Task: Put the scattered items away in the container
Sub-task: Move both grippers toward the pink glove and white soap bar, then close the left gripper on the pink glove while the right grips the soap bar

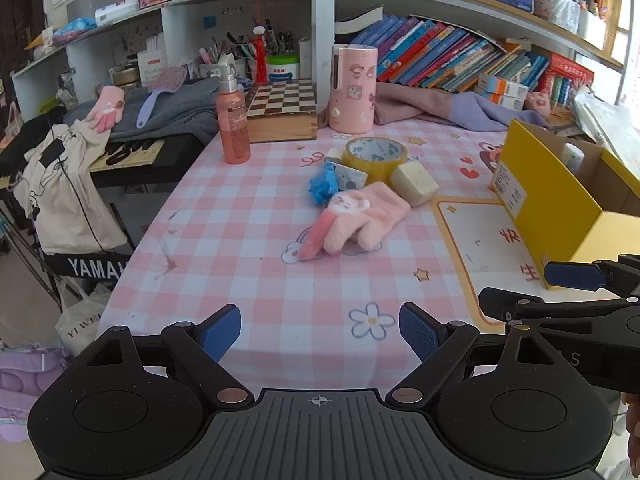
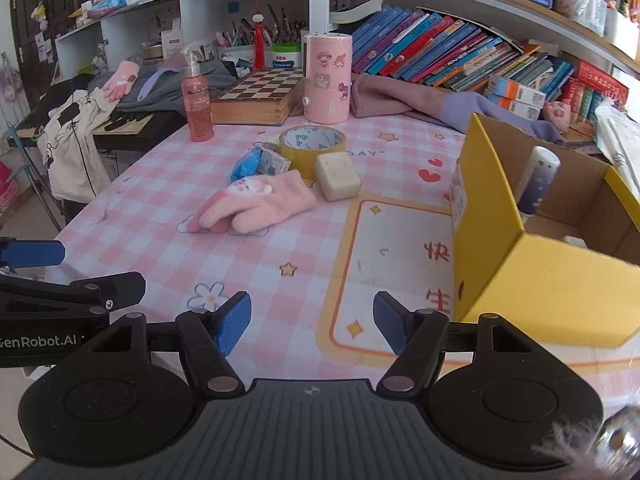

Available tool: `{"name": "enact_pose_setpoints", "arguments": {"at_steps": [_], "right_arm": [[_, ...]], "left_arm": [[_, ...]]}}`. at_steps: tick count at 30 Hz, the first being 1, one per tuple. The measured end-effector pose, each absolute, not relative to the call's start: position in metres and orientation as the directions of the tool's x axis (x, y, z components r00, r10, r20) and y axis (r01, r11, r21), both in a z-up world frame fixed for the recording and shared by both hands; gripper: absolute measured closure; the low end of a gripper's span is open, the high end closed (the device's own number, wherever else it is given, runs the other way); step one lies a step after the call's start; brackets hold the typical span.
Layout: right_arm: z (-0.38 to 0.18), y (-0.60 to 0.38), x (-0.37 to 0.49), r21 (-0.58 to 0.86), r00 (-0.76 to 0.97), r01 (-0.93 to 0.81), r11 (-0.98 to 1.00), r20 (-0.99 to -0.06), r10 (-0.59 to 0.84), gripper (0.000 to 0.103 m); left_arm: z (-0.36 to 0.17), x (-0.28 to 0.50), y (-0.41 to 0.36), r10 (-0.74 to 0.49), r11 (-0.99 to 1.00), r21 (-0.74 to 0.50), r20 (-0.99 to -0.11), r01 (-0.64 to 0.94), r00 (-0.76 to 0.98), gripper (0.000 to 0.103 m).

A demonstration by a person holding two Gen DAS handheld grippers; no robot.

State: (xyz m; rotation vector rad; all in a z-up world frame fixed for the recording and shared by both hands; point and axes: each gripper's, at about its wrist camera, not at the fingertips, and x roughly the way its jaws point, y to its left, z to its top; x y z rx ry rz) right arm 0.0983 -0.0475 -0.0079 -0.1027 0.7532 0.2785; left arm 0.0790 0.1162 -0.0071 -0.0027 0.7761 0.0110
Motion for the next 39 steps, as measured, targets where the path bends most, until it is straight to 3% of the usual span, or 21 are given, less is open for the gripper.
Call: {"name": "enact_pose_setpoints", "arguments": {"at_steps": [26,39], "right_arm": [[-0.01,-0.052,0.239,0.029,0.696,-0.265,0.964,-0.687,0.212,0.036],[-0.028,-0.028,0.303,0.013,0.618,-0.319,0.948,-0.755,0.218,0.036]], "left_arm": [[-0.025,0.186,0.106,0.022,1.0,0.027,-0.713,-0.005,0.701,0.014],[-0.045,0.233,0.107,-0.029,0.999,-0.033,-0.737,0.007,0.675,0.014]]}}
